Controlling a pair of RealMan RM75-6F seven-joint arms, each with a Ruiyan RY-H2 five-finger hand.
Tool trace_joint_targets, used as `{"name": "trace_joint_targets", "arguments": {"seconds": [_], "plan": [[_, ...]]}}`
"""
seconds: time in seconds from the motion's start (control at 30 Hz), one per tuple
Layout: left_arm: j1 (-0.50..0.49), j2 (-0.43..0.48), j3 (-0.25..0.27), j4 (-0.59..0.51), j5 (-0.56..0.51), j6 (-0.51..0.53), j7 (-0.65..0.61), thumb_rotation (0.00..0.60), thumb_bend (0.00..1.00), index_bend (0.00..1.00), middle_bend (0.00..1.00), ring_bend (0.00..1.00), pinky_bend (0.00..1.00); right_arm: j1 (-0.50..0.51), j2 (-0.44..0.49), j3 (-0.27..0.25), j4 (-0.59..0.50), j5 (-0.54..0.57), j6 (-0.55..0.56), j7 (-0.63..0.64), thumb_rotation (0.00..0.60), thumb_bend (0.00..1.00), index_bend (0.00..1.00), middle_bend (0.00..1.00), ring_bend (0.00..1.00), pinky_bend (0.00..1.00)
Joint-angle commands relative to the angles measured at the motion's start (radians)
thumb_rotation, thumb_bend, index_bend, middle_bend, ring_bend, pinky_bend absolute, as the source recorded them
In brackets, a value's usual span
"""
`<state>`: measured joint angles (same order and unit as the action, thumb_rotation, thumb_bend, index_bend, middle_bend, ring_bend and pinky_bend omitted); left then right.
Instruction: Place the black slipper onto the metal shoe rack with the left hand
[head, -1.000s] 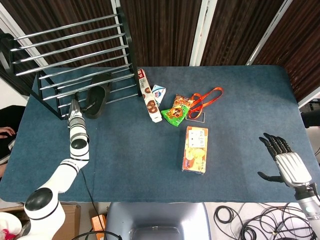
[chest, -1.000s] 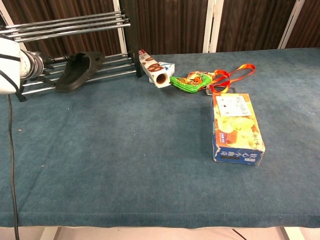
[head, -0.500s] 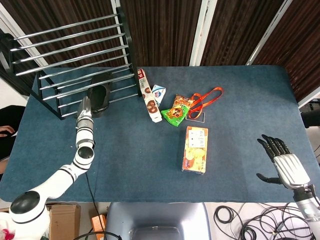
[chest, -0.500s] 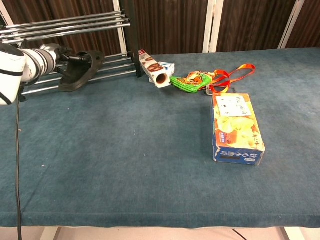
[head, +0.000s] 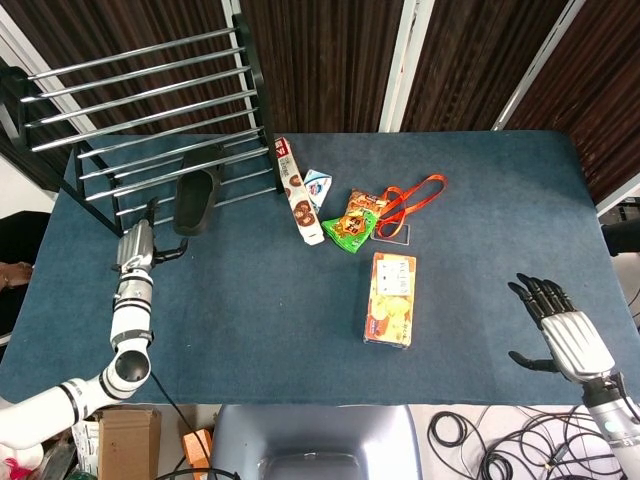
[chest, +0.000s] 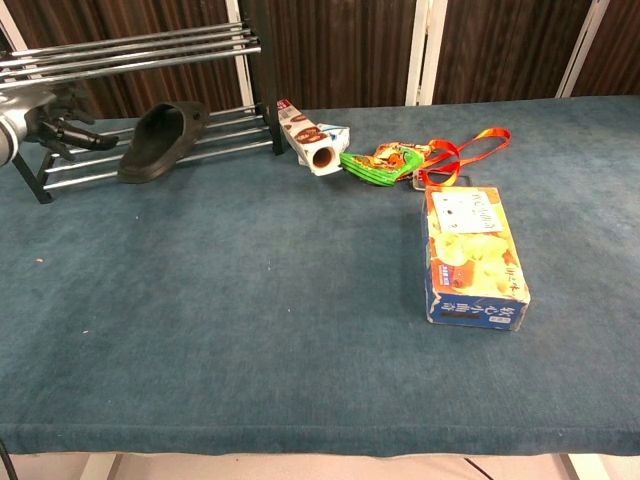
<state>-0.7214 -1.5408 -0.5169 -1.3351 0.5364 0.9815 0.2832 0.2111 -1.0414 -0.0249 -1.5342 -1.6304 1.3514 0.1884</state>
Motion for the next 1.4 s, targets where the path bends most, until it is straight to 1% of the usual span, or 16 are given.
{"name": "trace_joint_targets", "arguments": {"seconds": [0.03, 0.2, 0.33, 0.53, 0.63, 0.83, 1.1, 1.2, 1.4], "plan": [[0.011, 0.024, 0.024, 0.003, -0.06, -0.024, 0.027, 0.503, 0.33, 0.0, 0.16, 0.14, 0.31, -0.001, -0.001, -0.002, -0.003, -0.003, 0.001, -0.003, 0.6, 0.08, 0.0, 0.0, 0.0, 0.06], [0.004, 0.028, 0.031, 0.047, -0.136, -0.088, 0.012, 0.552, 0.33, 0.0, 0.14, 0.11, 0.3, -0.001, -0.003, -0.003, -0.005, -0.003, 0.001, -0.006, 0.6, 0.08, 0.0, 0.0, 0.0, 0.06], [-0.004, 0.039, 0.046, 0.051, -0.185, -0.133, 0.017, 0.575, 0.33, 0.0, 0.16, 0.12, 0.31, -0.001, -0.003, -0.001, -0.004, -0.001, -0.001, -0.005, 0.6, 0.08, 0.0, 0.0, 0.0, 0.06], [-0.026, 0.039, 0.066, 0.042, -0.218, -0.173, 0.013, 0.577, 0.33, 0.0, 0.18, 0.14, 0.34, 0.003, -0.006, -0.001, -0.005, 0.003, -0.009, -0.013, 0.6, 0.08, 0.0, 0.0, 0.0, 0.06], [-0.053, 0.019, 0.073, 0.069, -0.226, -0.194, 0.009, 0.592, 0.33, 0.0, 0.18, 0.14, 0.34, 0.003, -0.007, -0.001, -0.008, 0.002, -0.009, -0.017, 0.6, 0.08, 0.0, 0.0, 0.0, 0.06], [-0.105, -0.026, 0.07, 0.144, -0.259, -0.256, -0.014, 0.599, 0.33, 0.0, 0.16, 0.13, 0.34, -0.001, -0.006, 0.0, -0.007, 0.005, -0.002, -0.011, 0.6, 0.08, 0.0, 0.0, 0.0, 0.06], [-0.151, -0.034, 0.084, 0.17, -0.301, -0.287, -0.017, 0.6, 0.33, 0.0, 0.16, 0.12, 0.34, -0.005, 0.0, 0.002, -0.004, 0.002, 0.01, 0.0, 0.6, 0.08, 0.0, 0.0, 0.0, 0.06], [-0.163, -0.043, 0.082, 0.186, -0.308, -0.297, -0.031, 0.6, 0.33, 0.0, 0.16, 0.12, 0.34, -0.006, 0.0, 0.002, -0.003, 0.002, 0.011, 0.003, 0.6, 0.08, 0.0, 0.0, 0.0, 0.06], [-0.17, -0.065, 0.062, 0.215, -0.273, -0.324, -0.102, 0.6, 0.33, 0.0, 0.16, 0.12, 0.34, -0.006, 0.001, 0.003, -0.002, 0.008, 0.006, 0.002, 0.6, 0.08, 0.0, 0.0, 0.0, 0.06]]}}
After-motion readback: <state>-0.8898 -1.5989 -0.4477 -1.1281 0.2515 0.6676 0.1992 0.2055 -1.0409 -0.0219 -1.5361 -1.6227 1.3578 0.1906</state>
